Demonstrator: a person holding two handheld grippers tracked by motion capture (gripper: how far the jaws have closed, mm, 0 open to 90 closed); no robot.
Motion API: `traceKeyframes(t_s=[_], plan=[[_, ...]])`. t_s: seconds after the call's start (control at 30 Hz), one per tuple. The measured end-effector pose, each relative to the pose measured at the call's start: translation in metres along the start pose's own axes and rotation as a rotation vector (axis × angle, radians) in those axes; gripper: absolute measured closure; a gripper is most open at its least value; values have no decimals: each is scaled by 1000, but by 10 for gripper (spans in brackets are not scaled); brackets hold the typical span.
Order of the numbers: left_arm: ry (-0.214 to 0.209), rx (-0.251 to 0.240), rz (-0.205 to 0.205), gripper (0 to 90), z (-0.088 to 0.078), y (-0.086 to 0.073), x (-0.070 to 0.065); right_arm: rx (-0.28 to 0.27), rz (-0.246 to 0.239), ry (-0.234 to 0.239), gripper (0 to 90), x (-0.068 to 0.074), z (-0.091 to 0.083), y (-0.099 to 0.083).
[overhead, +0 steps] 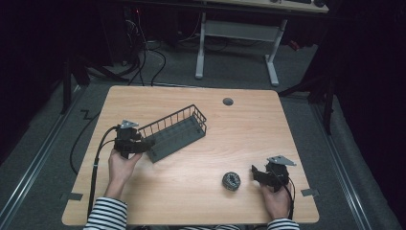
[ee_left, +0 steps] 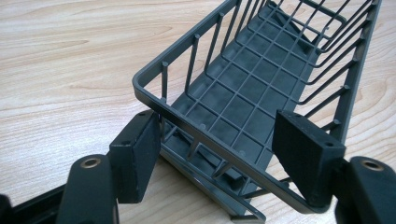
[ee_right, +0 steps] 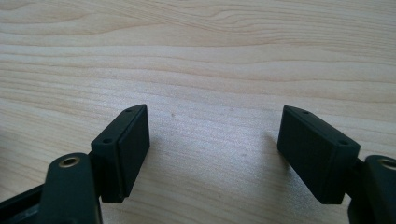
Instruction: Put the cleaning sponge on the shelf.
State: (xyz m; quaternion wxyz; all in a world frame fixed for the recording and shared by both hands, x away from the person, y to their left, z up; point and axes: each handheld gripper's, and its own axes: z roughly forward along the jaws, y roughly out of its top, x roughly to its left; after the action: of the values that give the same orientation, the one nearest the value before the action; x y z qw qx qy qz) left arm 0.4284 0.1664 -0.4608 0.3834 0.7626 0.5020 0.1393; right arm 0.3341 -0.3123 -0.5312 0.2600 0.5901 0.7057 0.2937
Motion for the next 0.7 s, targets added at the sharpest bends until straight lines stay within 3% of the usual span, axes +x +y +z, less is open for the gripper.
traceKeyframes(t_s=[0.7], plan=[[-24,26,33,338,9,2,-19,0,-1,1,253,0,0,0]])
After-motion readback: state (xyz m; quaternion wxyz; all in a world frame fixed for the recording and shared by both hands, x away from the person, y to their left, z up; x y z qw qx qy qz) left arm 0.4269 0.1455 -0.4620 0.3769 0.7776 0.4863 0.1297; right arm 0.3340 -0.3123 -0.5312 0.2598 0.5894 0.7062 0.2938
